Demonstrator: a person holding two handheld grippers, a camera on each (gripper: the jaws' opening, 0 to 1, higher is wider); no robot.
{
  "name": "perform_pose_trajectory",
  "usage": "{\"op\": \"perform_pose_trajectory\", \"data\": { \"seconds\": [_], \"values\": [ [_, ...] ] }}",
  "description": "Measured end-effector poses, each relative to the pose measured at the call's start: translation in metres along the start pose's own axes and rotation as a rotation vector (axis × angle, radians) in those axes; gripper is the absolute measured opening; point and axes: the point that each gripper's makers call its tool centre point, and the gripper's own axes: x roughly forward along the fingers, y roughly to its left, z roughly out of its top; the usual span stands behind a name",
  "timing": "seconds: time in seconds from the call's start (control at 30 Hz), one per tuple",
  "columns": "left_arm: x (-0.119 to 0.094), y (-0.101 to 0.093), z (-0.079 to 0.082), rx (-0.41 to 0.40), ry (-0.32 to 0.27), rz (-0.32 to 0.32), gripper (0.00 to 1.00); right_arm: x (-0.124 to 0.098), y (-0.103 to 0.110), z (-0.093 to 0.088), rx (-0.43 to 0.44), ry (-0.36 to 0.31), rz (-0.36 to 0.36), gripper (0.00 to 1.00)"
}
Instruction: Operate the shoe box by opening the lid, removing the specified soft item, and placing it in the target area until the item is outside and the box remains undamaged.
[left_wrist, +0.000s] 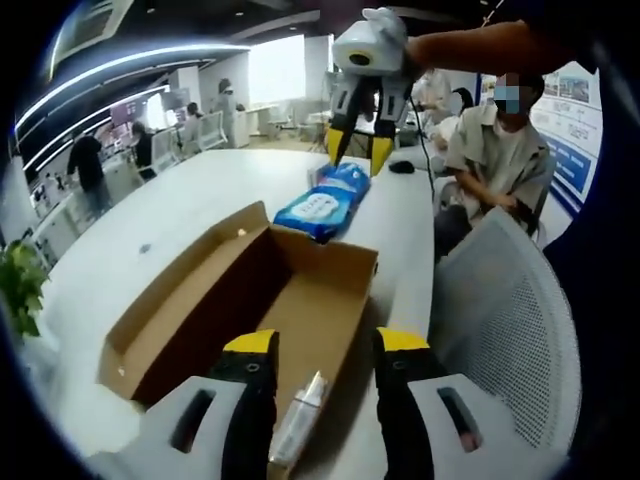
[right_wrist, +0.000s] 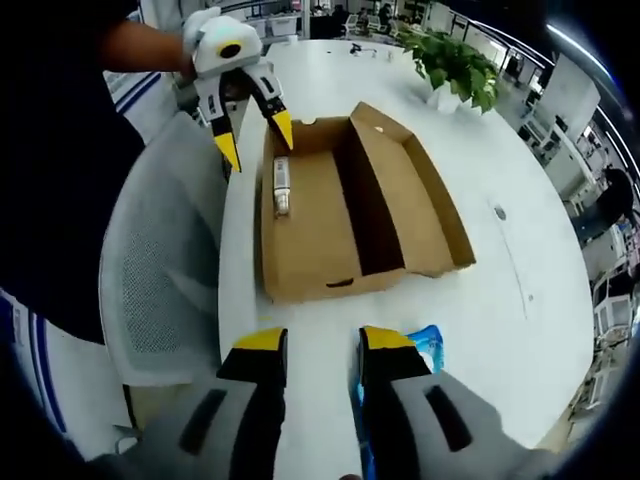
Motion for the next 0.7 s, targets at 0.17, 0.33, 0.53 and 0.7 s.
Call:
{"op": "perform_pose_trajectory", "data": {
  "seconds": [0.17, 0.33, 0.53, 0.7],
  "values": [
    [-0.013, 0.009, -0.006, -0.006, 0.000, 0.024, 0.37, 0.012, 0.009, 0.018, -0.005, -0.020, 0.020, 0.25],
    [-0.021, 0.017, -0.015, -0.008, 0.014, 0.035, 0.37, 0.031, 0.018, 0.038, -0.018, -0.039, 0.049, 0.24],
    [-0.025, 0.018, -0.025, -0.022, 0.023, 0.043, 0.36, 0.055, 0.030, 0.061, -0.053, -0.051, 0.095, 0.24],
    [-0.025, 0.018, -0.029, -0.035, 0.022, 0.047, 0.36, 0.072, 0.035, 0.080, -0.093, -0.058, 0.113, 0.22]
  ]
}}
